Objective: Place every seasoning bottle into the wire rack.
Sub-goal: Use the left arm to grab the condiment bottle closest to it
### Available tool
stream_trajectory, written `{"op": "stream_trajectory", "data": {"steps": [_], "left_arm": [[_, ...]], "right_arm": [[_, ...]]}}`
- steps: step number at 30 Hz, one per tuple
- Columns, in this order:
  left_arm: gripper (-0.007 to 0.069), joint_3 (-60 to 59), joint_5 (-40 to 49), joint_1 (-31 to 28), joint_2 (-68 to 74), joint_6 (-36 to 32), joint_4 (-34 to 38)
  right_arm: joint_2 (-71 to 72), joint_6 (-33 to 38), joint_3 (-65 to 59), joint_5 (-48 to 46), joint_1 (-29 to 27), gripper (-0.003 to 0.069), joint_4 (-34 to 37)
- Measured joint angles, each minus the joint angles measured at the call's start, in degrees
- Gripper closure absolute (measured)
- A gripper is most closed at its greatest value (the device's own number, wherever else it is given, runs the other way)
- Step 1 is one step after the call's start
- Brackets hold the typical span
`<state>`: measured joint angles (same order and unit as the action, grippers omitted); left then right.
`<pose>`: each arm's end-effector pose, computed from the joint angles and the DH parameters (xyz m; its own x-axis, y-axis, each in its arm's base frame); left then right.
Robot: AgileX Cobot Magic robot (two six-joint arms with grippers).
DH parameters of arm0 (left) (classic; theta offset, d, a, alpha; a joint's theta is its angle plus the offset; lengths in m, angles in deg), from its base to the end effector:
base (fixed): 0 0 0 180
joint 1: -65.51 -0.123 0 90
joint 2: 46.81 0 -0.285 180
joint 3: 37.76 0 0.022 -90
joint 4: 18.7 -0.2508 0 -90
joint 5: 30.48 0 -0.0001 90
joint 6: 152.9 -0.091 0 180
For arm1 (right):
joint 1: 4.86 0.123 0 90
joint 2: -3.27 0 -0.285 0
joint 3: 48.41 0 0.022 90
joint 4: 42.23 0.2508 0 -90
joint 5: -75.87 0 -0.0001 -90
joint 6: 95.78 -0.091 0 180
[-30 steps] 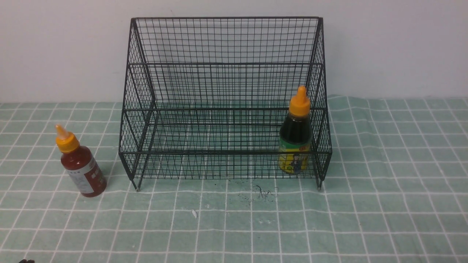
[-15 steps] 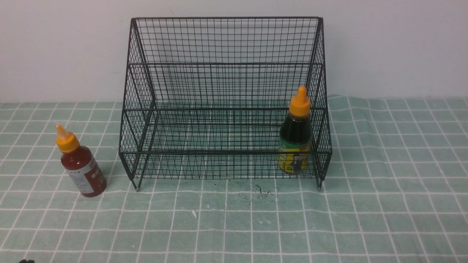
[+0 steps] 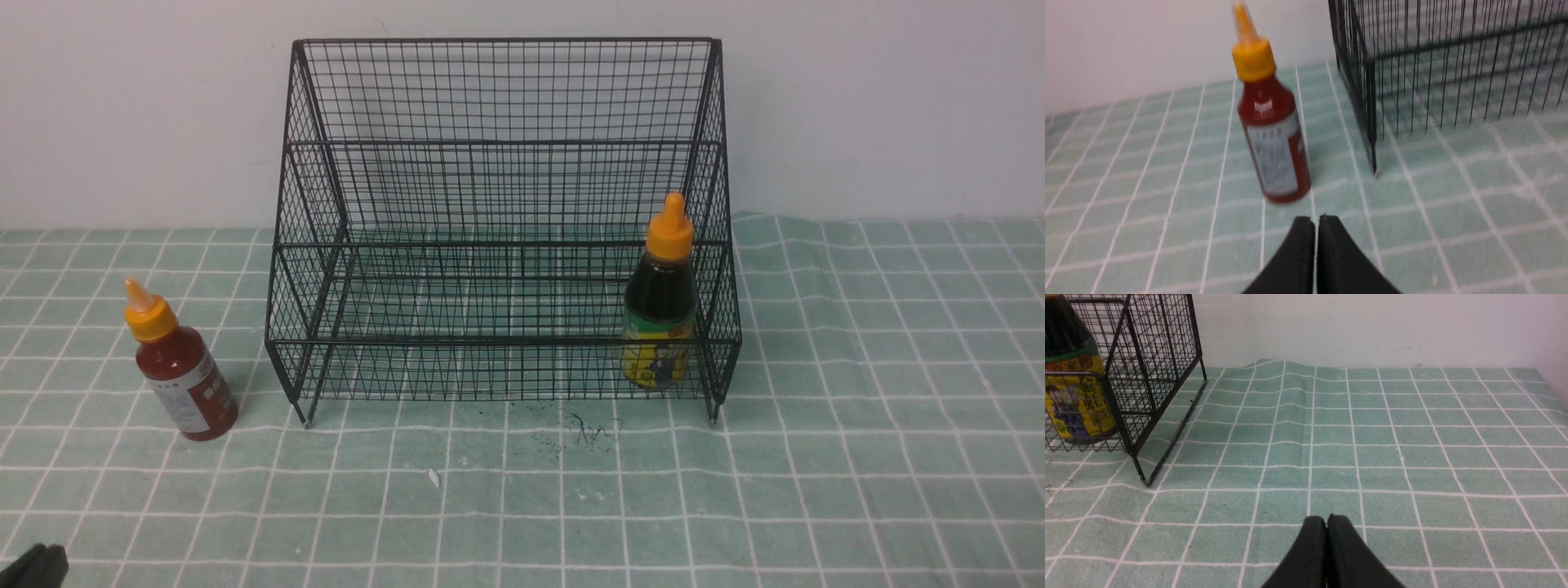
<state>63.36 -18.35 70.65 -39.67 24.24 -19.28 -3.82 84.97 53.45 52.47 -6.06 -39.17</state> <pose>0.0557 -0.0048 0.1848 -0.1357 0.0722 -0.9881 0.0958 0.9936 0.0595 0.0515 0.0009 0.1718 -0.3187 0.0426 -0.9469 0.0123 0.9991 0.0408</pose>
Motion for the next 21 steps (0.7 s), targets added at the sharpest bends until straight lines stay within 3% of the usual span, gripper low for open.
{"op": "stream_trajectory", "data": {"steps": [6, 9, 12, 15, 21], "left_arm": [[0.0631, 0.0, -22.3, 0.0, 0.0, 1.7, 6.3], [0.0631, 0.2, -37.5, 0.0, 0.0, 5.0, 9.7], [0.0631, 4.2, -40.5, 0.0, 0.3, 6.8, 13.7], [0.0631, 14.0, -32.0, 0.0, 4.1, 7.1, 16.5], [0.0631, 36.0, 9.0, 0.0, 24.3, 6.0, 17.0]], "right_arm": [[0.0, 0.0, 0.0, 0.0, 0.0, 0.0673, 0.0], [0.0, 0.0, 0.0, 0.0, 0.0, 0.0673, 0.0], [0.0, 0.0, 0.0, 0.0, 0.0, 0.0673, 0.0], [0.0, 0.0, 0.0, 0.0, 0.0, 0.0673, 0.0], [0.0, 0.0, 0.0, 0.0, 0.0, 0.0673, 0.0]]}}
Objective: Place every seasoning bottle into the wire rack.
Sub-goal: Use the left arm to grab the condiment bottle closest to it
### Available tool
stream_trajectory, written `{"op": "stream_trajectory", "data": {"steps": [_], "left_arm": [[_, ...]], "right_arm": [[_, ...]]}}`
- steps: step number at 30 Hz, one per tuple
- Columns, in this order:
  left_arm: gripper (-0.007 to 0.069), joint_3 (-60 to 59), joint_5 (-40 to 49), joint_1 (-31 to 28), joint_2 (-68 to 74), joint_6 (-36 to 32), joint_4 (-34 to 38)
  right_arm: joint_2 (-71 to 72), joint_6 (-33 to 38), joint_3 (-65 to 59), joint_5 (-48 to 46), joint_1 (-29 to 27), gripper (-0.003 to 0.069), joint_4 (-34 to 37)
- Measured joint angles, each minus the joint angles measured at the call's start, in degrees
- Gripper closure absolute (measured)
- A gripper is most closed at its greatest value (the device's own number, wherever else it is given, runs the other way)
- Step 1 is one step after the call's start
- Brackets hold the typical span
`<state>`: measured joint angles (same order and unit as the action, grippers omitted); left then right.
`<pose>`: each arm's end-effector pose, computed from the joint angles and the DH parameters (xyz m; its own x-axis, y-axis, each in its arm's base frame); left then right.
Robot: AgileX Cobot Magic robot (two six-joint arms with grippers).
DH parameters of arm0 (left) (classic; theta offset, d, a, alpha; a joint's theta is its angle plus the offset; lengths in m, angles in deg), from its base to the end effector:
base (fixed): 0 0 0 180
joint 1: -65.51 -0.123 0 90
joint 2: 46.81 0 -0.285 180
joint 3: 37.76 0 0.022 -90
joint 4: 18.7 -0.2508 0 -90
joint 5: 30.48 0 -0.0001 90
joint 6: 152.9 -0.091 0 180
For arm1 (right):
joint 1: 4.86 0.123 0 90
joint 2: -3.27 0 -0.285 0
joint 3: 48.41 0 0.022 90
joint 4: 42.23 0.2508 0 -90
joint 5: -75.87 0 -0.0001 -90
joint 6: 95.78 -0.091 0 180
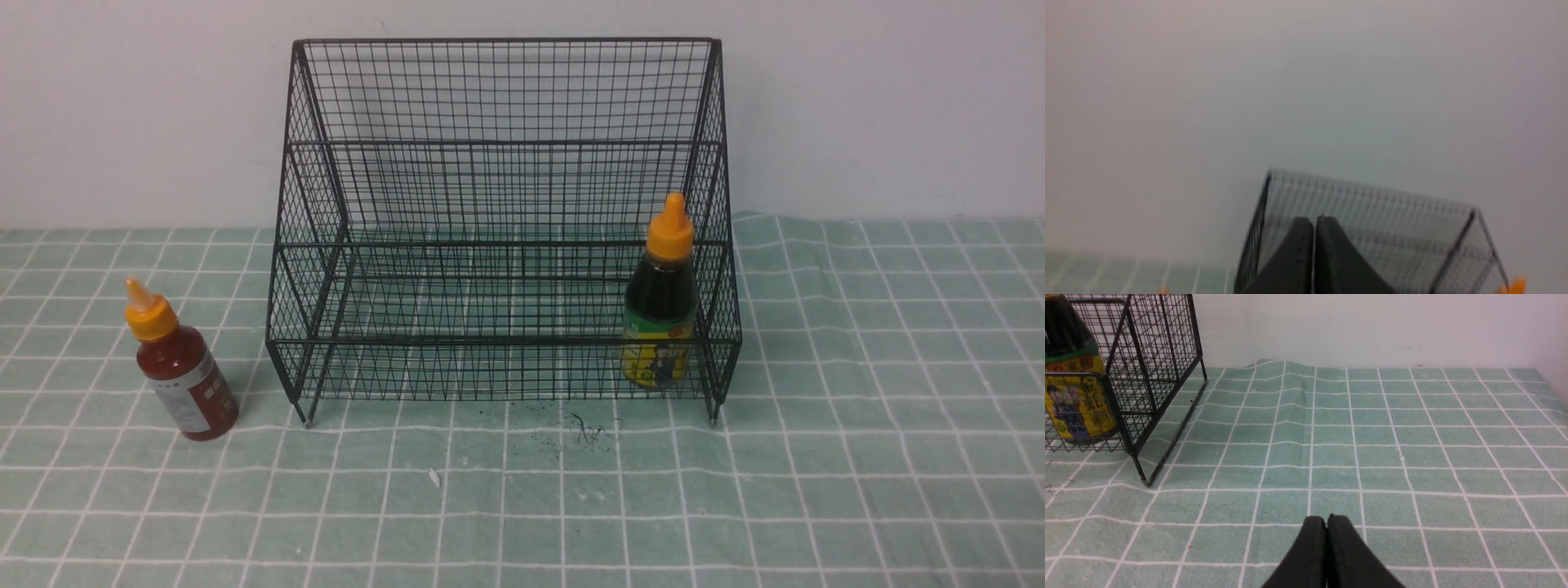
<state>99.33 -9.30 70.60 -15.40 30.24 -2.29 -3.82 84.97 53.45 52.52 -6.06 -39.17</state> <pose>0.0813 -0.0166 0.3530 -0.1377 -0.3046 -0.9425 0.1538 0.9334 -0.3241 0.0515 0.0009 0.1719 -0.3178 0.0426 -0.9472 0.0123 0.9991 0.0408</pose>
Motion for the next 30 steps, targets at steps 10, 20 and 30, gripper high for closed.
{"op": "stream_trajectory", "data": {"steps": [10, 20, 30], "left_arm": [[0.0631, 19.1, 34.9, 0.0, 34.6, -0.1, -7.7], [0.0624, 28.7, 28.0, 0.0, 43.9, 6.1, -25.0], [0.0198, 29.6, 19.9, 0.0, 54.8, 9.7, -33.2]], "right_arm": [[0.0, 0.0, 0.0, 0.0, 0.0, 0.0673, 0.0], [0.0, -0.4, 0.0, 0.0, 0.0, 0.0673, 0.0], [0.0, -0.4, 0.0, 0.0, 0.0, 0.0673, 0.0]]}}
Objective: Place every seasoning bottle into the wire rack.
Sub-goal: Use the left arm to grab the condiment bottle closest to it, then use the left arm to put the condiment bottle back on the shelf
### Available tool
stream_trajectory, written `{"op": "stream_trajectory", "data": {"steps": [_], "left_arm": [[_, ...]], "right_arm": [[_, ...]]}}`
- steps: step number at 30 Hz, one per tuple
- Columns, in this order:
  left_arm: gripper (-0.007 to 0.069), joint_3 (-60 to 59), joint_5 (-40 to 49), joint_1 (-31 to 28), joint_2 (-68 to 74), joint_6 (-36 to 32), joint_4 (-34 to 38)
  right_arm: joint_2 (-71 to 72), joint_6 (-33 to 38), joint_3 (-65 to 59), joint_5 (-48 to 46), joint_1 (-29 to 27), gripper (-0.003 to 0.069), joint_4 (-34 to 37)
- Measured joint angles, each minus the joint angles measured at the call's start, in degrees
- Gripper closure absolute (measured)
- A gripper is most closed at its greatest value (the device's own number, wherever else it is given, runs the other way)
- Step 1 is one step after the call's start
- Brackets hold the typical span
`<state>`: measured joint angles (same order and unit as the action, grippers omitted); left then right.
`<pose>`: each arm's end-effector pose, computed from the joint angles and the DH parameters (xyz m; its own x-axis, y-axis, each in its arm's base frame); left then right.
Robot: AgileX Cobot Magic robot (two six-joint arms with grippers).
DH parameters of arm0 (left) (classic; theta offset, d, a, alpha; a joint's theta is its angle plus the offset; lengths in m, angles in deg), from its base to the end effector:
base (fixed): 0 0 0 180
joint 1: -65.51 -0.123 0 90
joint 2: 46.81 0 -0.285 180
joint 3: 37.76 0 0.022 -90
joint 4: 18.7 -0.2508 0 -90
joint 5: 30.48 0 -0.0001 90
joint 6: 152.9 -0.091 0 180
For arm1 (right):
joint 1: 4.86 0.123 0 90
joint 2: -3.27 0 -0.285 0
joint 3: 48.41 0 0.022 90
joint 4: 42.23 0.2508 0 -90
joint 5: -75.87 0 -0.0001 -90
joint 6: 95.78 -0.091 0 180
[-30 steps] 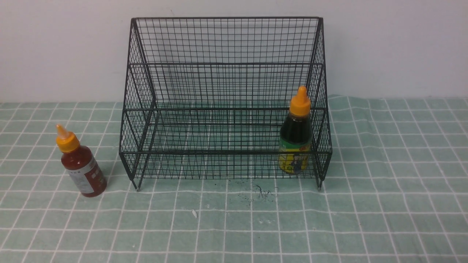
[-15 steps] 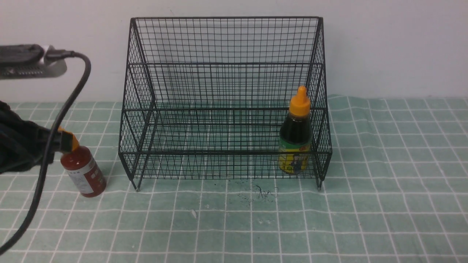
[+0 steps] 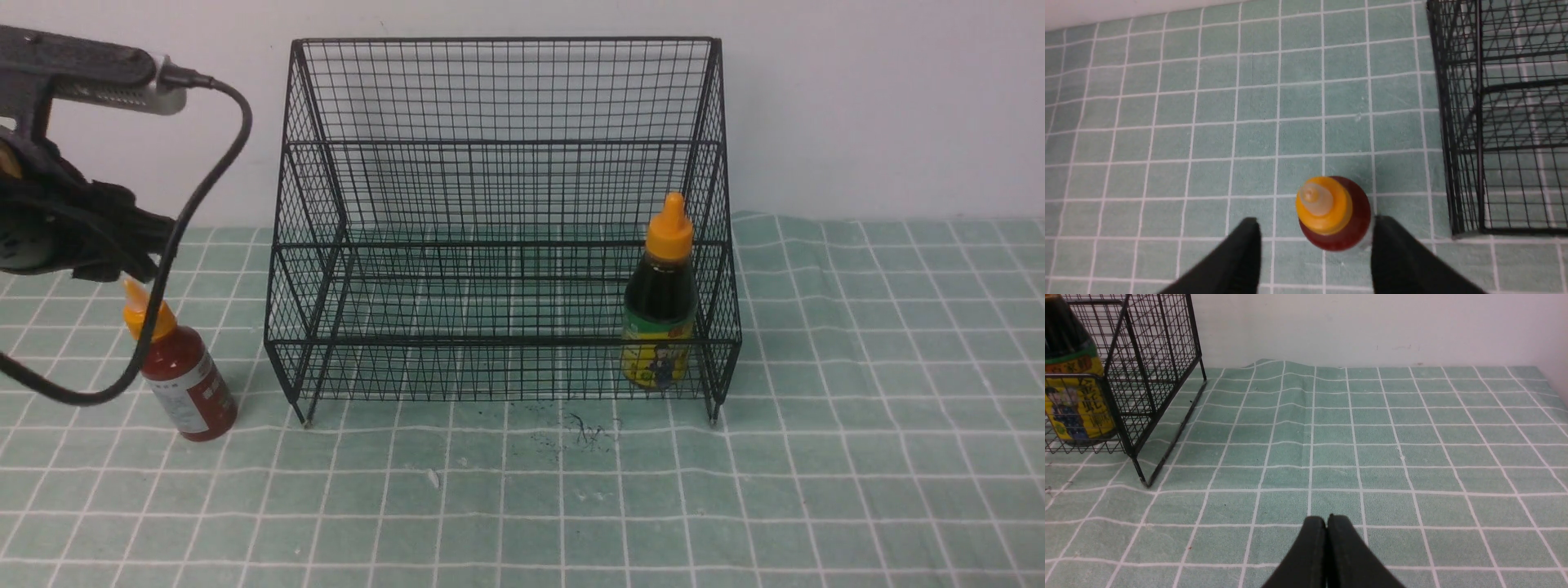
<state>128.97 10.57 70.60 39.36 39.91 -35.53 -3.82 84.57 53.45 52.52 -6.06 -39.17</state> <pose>0.2906 -0.0085 0.3202 -0.7546 0.0679 -0.6526 -0.0360 0.9888 0.1445 0.0515 0.0009 0.1719 -0.3177 0.0496 -0.9469 0.0145 0.9988 0.0474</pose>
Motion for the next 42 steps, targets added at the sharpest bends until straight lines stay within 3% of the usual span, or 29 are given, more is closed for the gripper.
{"op": "stream_trajectory", "data": {"steps": [4, 10, 16, 24, 31, 37, 42], "left_arm": [[0.0063, 0.0, -2.3, 0.0, 4.4, 3.7, -2.9], [0.0045, 0.0, -2.8, 0.0, 10.2, 8.2, -7.0], [0.0108, 0.1, -3.8, 0.0, 14.2, 11.1, -7.4], [0.0337, 0.6, -5.2, 0.0, 18.1, 12.8, -6.7], [0.034, 1.8, 2.1, 0.0, 14.6, 11.9, -6.9], [0.034, 10.1, 5.8, 0.0, 5.7, 10.9, -6.5], [0.034, 18.5, 7.8, 0.4, 0.5, 9.3, -0.3]], "right_arm": [[0.0, 0.0, 0.0, 0.0, 0.0, 0.0673, 0.0], [0.0, 0.0, 0.0, 0.0, 0.0, 0.0673, 0.0], [0.0, 0.0, 0.0, 0.0, 0.0, 0.0673, 0.0], [0.0, 0.0, 0.0, 0.0, 0.0, 0.0673, 0.0], [0.0, 0.0, 0.0, 0.0, 0.0, 0.0673, 0.0], [0.0, 0.0, 0.0, 0.0, 0.0, 0.0673, 0.0], [0.0, 0.0, 0.0, 0.0, 0.0, 0.0673, 0.0]]}}
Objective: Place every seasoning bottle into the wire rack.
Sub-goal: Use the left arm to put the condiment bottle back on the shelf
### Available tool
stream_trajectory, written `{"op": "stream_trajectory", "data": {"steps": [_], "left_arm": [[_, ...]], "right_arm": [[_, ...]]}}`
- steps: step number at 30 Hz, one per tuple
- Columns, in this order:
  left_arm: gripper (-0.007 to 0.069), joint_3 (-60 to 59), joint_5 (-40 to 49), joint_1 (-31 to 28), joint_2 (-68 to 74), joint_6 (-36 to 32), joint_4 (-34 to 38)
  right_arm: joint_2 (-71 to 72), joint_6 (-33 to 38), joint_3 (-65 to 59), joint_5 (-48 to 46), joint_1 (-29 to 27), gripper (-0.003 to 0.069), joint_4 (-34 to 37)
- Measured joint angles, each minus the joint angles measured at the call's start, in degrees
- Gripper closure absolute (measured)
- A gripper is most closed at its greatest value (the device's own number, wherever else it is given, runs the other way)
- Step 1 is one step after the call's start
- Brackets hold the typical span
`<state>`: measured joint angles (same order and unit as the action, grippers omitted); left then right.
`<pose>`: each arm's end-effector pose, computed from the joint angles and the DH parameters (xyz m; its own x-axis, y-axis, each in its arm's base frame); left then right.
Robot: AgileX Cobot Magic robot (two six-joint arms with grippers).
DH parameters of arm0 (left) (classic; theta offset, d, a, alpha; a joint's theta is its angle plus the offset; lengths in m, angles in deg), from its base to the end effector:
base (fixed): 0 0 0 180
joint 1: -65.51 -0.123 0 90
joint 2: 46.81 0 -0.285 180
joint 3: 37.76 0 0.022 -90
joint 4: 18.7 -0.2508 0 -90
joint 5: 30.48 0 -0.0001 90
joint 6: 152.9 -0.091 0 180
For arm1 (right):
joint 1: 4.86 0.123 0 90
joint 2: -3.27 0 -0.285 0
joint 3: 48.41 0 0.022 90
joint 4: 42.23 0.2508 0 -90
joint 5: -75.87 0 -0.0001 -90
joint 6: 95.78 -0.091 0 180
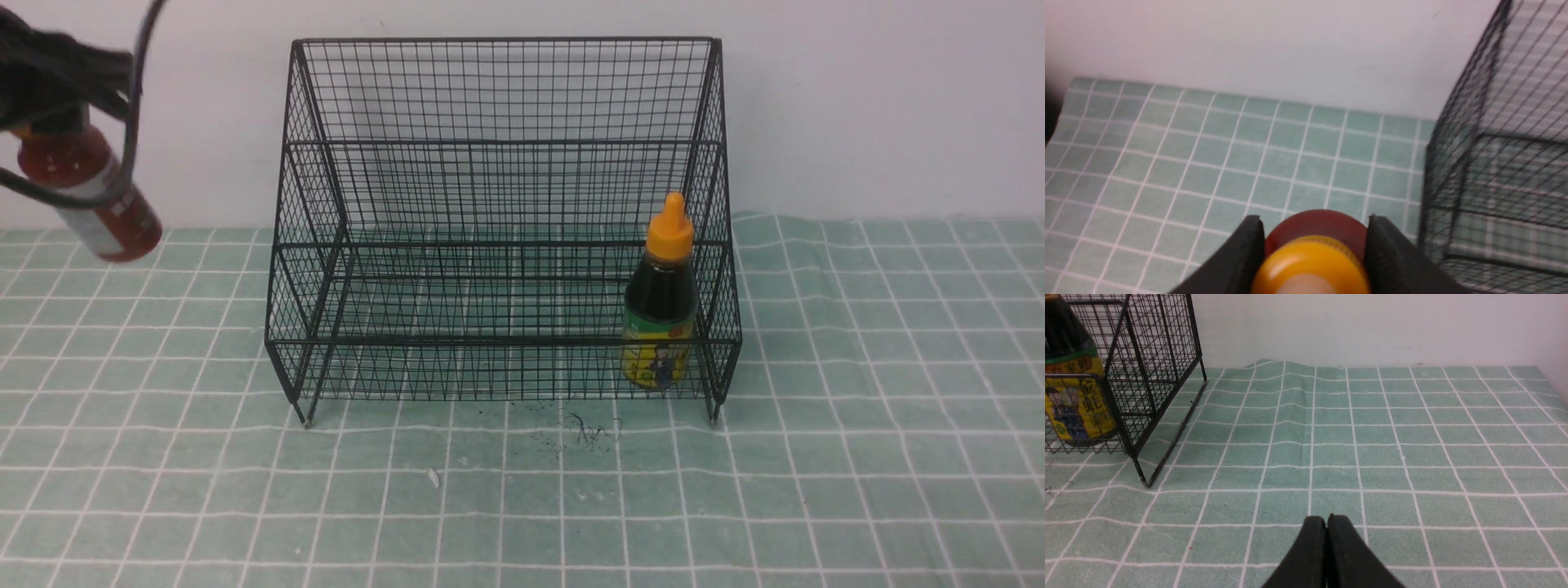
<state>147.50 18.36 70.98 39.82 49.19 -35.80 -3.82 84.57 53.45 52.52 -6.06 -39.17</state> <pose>0.2975 -0.0082 0.4111 -0.6002 -0.1235 -0.7903 -0.1926 0.9812 -0.0070 0.0515 0.0009 0.1719 -0.3177 0.0496 -0.9469 0.0145 0.9988 0.0474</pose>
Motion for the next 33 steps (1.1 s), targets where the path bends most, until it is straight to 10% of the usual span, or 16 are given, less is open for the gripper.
{"op": "stream_trajectory", "data": {"steps": [33], "left_arm": [[0.034, 4.0, -16.0, 7.9, 23.2, -5.7, 8.5]], "right_arm": [[0.0, 0.0, 0.0, 0.0, 0.0, 0.0673, 0.0]]}}
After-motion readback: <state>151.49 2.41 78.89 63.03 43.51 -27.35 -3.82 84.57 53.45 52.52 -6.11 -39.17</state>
